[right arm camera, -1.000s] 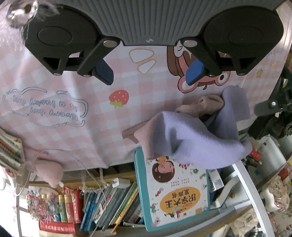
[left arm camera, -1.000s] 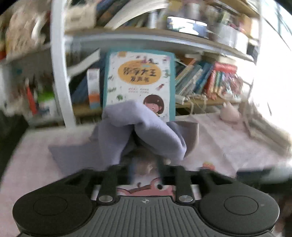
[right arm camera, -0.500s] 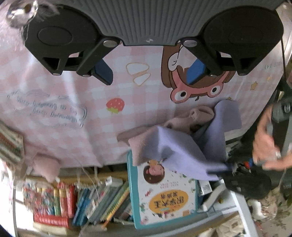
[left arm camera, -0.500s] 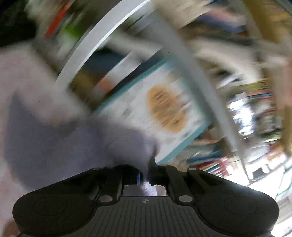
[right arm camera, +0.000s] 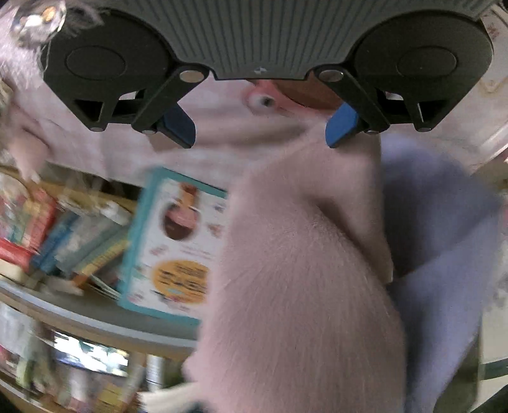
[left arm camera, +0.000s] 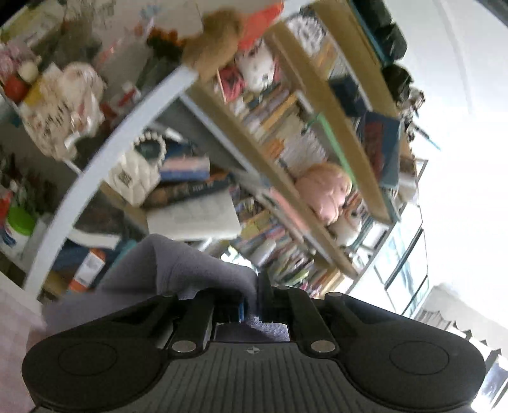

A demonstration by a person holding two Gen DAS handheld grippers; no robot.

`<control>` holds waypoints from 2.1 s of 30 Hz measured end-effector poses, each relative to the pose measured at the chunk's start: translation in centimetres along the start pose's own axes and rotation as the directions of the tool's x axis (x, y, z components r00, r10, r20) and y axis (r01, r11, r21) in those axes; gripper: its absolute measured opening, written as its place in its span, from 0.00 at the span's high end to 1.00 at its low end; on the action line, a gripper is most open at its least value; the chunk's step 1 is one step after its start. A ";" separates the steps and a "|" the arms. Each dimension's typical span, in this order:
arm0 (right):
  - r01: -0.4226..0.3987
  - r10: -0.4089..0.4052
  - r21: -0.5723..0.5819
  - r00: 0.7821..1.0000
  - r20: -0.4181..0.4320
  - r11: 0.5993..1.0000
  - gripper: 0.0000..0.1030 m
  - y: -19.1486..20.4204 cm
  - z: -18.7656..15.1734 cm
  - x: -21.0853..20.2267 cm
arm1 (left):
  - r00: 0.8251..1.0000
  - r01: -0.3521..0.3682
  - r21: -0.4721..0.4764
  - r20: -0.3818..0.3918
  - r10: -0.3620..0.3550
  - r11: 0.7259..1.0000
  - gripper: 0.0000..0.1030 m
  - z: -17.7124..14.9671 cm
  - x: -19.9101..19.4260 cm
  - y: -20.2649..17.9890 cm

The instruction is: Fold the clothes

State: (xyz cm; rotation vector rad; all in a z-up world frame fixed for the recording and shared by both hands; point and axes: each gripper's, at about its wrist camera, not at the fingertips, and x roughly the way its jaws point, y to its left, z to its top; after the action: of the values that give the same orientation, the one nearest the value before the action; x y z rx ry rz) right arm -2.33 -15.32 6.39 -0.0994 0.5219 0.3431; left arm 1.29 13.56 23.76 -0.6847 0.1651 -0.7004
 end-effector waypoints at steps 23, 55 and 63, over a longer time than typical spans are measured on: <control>-0.208 0.207 0.018 0.958 -0.200 0.978 0.15 5.0 -2.4 5.4 | 0.841 -0.512 -0.194 -0.310 0.443 0.837 0.93 -7.8 -10.7 9.5; -0.041 -0.010 -0.106 0.898 -0.441 0.994 0.40 -4.1 -8.4 -6.4 | 0.436 -0.420 0.283 -0.771 0.465 0.862 0.63 -20.4 -2.5 10.7; -0.030 0.025 -0.015 0.963 -0.269 0.999 0.33 -4.8 -2.3 -6.1 | 0.575 -0.467 0.287 -0.620 0.534 0.836 0.44 -16.0 -1.6 10.5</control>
State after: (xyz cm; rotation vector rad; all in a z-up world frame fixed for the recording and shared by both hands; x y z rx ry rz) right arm -6.69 -22.03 7.52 -0.1588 0.7895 0.3642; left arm -0.04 12.01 4.68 -0.2228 0.9821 -0.3629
